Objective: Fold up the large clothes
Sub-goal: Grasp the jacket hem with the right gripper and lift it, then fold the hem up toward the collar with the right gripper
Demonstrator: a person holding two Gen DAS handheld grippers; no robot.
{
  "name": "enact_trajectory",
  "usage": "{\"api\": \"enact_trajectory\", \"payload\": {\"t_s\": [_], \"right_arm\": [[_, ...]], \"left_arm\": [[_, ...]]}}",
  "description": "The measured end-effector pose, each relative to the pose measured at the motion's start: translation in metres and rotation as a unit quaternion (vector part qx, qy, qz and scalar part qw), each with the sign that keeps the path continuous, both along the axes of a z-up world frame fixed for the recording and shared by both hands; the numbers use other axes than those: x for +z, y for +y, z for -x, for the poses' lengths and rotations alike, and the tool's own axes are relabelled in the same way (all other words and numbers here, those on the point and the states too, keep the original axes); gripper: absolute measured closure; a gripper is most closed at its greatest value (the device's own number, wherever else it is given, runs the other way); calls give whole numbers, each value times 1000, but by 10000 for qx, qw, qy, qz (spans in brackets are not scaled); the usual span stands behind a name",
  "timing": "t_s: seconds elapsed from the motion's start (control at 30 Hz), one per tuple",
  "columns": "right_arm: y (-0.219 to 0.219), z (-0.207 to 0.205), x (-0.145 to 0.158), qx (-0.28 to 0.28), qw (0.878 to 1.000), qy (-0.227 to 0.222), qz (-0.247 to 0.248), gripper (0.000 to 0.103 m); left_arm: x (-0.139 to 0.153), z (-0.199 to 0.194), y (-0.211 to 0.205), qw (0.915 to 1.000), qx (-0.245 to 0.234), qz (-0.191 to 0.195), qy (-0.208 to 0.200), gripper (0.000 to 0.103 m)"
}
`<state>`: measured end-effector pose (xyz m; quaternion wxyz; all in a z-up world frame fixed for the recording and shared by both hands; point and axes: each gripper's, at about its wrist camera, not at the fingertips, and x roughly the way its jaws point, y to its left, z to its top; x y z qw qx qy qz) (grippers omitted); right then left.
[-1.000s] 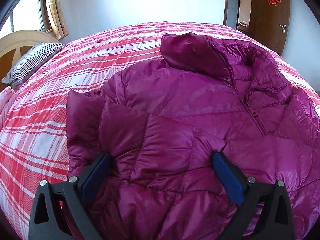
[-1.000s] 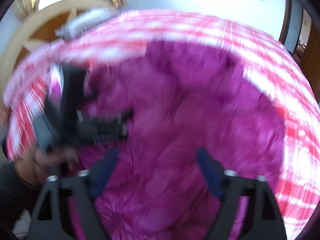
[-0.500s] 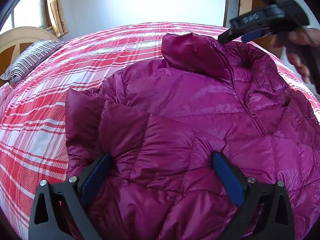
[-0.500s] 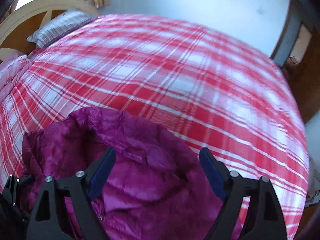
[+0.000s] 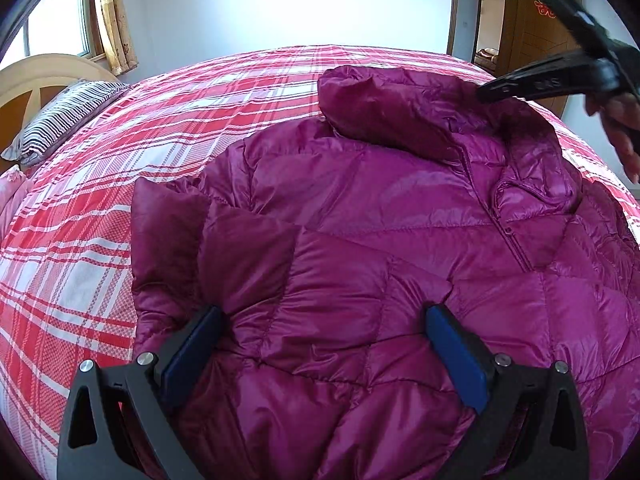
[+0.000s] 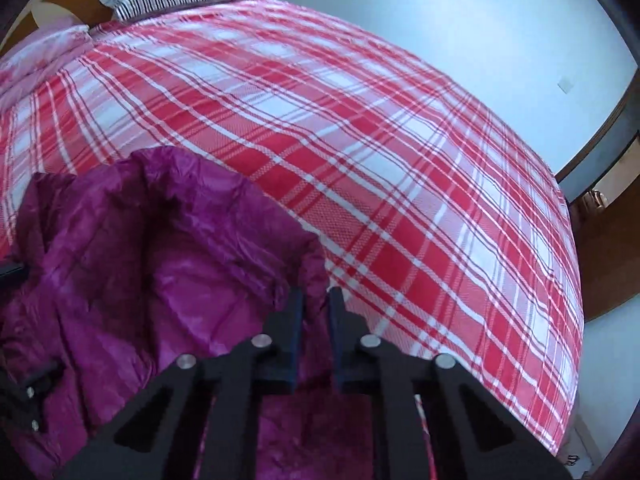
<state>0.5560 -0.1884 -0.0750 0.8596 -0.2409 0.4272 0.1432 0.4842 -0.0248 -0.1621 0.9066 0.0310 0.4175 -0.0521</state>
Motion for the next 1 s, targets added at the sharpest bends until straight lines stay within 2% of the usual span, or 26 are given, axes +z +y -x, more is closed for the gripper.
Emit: {"api": "enact_trajectory", "payload": {"t_s": [0.2, 0.37, 0.47, 0.57, 0.7, 0.73, 0.8, 0.83, 0.87, 0.9, 0.93, 0.97, 1.0], "right_arm": [[-11, 34, 6, 66, 9992, -387, -124, 93], [-14, 52, -13, 101, 9990, -435, 8, 95], [-21, 52, -28, -116, 9990, -430, 97, 97], [-29, 52, -38, -278, 9984, -474, 102, 97], [-32, 56, -42, -273, 9981, -541, 67, 97], [-33, 58, -40, -231, 9979, -603, 7, 97], [-35, 61, -31, -173, 9975, -634, -254, 96], [-35, 63, -27, -169, 9971, -649, -354, 93], [-35, 64, -22, -164, 9966, -668, -451, 73], [-34, 65, -17, -162, 9961, -713, -499, 44], [-33, 66, -11, -179, 9951, -839, -492, 32], [-30, 68, -4, -166, 9934, -1035, -471, 22], [-27, 68, 1, -125, 9927, -1126, -424, 24]], "left_arm": [[0, 0, 1, 10000, 4, -1, -7, 1], [1, 1, 1, 10000, 6, 27, -23, 1], [6, 6, 4, 9998, 3, 137, -126, 1], [26, 23, 13, 9987, -16, 338, -380, 1], [78, 38, 21, 9937, -58, 339, -1066, 1], [87, 33, 23, 9934, 6, 336, -1095, 1], [96, 13, 25, 9940, 7, 563, -937, 1], [97, 3, 23, 9938, 13, 613, -929, 1], [96, -7, 20, 9941, 24, 545, -934, 1], [91, -22, 12, 9959, 11, 373, -827, 1], [84, -31, 9, 9971, 65, 233, -722, 1], [78, -36, 7, 9975, 168, 105, -683, 1], [72, -40, 5, 9970, 295, 47, -709, 1]]}}
